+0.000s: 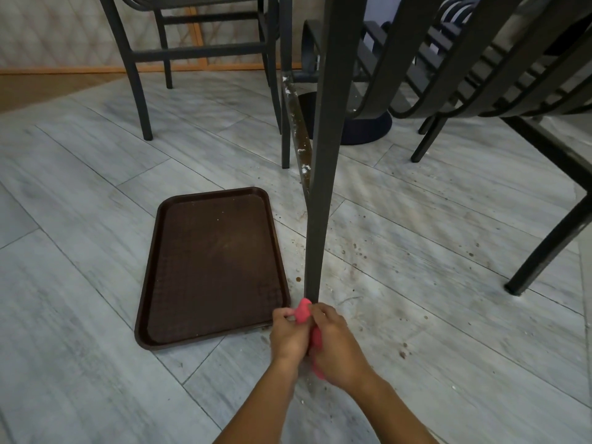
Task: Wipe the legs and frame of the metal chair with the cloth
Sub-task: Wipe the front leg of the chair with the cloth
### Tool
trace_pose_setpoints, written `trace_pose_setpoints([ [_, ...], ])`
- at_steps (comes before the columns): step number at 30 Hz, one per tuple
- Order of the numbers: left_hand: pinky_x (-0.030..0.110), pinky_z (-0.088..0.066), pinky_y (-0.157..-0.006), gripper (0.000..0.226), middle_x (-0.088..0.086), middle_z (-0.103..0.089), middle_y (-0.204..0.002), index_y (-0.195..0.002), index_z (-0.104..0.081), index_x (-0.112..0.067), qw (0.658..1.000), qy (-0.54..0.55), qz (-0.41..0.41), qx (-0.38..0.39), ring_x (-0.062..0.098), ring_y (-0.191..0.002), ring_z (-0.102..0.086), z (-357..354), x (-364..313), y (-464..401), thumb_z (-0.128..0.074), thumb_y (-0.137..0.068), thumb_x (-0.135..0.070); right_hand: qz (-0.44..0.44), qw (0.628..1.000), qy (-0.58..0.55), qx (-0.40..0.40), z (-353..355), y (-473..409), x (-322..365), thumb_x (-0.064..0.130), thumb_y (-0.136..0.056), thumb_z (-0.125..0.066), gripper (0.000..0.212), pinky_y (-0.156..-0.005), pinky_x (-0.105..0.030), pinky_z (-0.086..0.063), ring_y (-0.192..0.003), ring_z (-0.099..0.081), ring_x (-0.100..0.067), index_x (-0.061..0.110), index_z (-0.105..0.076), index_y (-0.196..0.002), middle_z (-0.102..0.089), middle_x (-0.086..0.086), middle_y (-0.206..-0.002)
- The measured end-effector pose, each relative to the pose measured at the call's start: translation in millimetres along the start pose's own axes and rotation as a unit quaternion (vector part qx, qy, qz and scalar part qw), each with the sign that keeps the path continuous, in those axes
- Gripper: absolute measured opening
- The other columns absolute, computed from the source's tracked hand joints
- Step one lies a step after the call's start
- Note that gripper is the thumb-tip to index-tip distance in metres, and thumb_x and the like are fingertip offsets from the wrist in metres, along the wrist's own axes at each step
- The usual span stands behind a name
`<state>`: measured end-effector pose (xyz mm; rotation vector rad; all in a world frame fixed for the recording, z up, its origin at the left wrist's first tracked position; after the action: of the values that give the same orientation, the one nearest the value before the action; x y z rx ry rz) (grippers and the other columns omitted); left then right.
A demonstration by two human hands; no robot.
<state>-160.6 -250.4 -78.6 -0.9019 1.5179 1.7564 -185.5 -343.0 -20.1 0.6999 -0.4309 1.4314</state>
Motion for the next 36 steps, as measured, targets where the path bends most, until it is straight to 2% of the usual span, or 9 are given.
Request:
trace_pose_setpoints([
  [5,0.025,-0.046,-0.055,0.028,0.006,-0.067,-0.084,-0.091,-0.054,-0.019,1.0,0.006,0.012,0.012,0.016,-0.07,-0.064,0,-3,-1,-0.069,-0.08,-0.04,0.006,0.994,0.092,-0.063,-1,-4,4,0.015,-0.088,-0.055,0.065,-0.093,-0.029,-0.043,-0.115,-0.046,-0.016,0.025,-0.025,-0.145,-0.037,0.003,-0.14],
  [10,0.031,-0.045,-0.057,0.009,0.006,-0.069,-0.076,-0.083,-0.064,-0.014,0.999,0.022,0.0,0.043,0.021,-0.066,-0.062,5,-18,0,-0.062,-0.082,-0.022,-0.016,0.993,0.036,-0.116,8,-3,-6,0.005,-0.076,-0.066,0.079,-0.088,-0.026,-0.047,-0.109,-0.051,-0.015,0.028,-0.03,-0.142,-0.045,0.005,-0.134],
  [15,0.02,-0.044,-0.066,0.021,-0.004,-0.068,-0.085,-0.092,-0.066,-0.017,0.992,-0.049,-0.115,-0.013,0.006,-0.076,-0.061,16,-57,-10,-0.071,-0.08,-0.033,-0.063,0.97,-0.111,-0.209,31,7,-23,0.004,-0.085,-0.058,0.055,-0.084,-0.016,-0.04,-0.105,-0.053,-0.014,0.022,-0.045,-0.135,-0.05,-0.002,-0.129],
  [18,0.021,-0.047,-0.08,0.042,-0.004,-0.065,-0.103,-0.112,-0.063,-0.018,0.981,-0.07,-0.178,0.026,0.009,-0.09,-0.062,7,-79,-16,-0.076,-0.075,-0.032,-0.07,0.953,-0.149,-0.253,43,9,-26,0.003,-0.087,-0.052,0.051,-0.086,-0.014,-0.038,-0.109,-0.05,-0.013,0.019,-0.046,-0.134,-0.046,-0.001,-0.131],
  [21,0.026,-0.047,-0.09,0.051,-0.009,-0.062,-0.11,-0.122,-0.06,-0.019,0.969,-0.094,-0.221,0.054,0.011,-0.099,-0.06,0,-96,-21,-0.076,-0.075,-0.029,-0.06,0.943,-0.189,-0.267,49,2,-19,0.003,-0.089,-0.049,0.051,-0.097,-0.026,-0.043,-0.117,-0.044,-0.011,0.02,-0.044,-0.136,-0.039,0.005,-0.136],
  [24,0.018,-0.049,-0.086,0.038,-0.021,-0.068,-0.094,-0.111,-0.066,-0.026,0.957,-0.11,-0.255,0.083,0.0,-0.091,-0.064,-7,-107,-21,-0.077,-0.075,-0.024,-0.057,0.941,-0.216,-0.253,41,-10,-11,0.0,-0.089,-0.045,0.054,-0.109,-0.031,-0.034,-0.129,-0.035,-0.011,0.021,-0.041,-0.139,-0.032,0.007,-0.143],
  [27,0.0,-0.043,-0.069,0.03,-0.032,-0.065,-0.066,-0.103,-0.069,-0.019,0.948,-0.119,-0.283,0.085,-0.015,-0.075,-0.062,-7,-112,-20,-0.078,-0.074,-0.015,-0.086,0.933,-0.24,-0.254,28,-20,-13,0.007,-0.091,-0.049,0.052,-0.11,-0.032,-0.033,-0.128,-0.038,-0.012,0.021,-0.04,-0.14,-0.038,0.002,-0.144],
  [32,-0.003,-0.04,-0.063,0.027,-0.033,-0.063,-0.061,-0.099,-0.07,-0.022,0.943,-0.131,-0.292,0.093,-0.018,-0.069,-0.06,-7,-115,-20,-0.078,-0.074,-0.016,-0.139,0.886,-0.293,-0.332,21,-23,-21,0.014,-0.088,-0.061,0.038,-0.091,-0.03,-0.05,-0.1,-0.059,-0.009,0.019,-0.058,-0.126,-0.062,0.003,-0.113],
  [36,-0.002,-0.041,-0.061,0.029,-0.025,-0.063,-0.066,-0.099,-0.07,-0.024,0.942,-0.13,-0.296,0.087,-0.017,-0.068,-0.06,-7,-115,-20,-0.078,-0.073,-0.016,-0.153,0.864,-0.301,-0.374,16,-24,-23,0.015,-0.089,-0.06,0.028,-0.079,-0.025,-0.052,-0.088,-0.061,-0.008,0.019,-0.064,-0.116,-0.065,0.005,-0.098],
])
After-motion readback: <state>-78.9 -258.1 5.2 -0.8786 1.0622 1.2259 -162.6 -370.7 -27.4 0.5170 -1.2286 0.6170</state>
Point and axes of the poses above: each hand's wrist, its own y-axis away from the middle knuckle, its own z-axis out of the back of the hand, x = y × z, the point moved 8 cm from there along -y, towards the middle knuckle
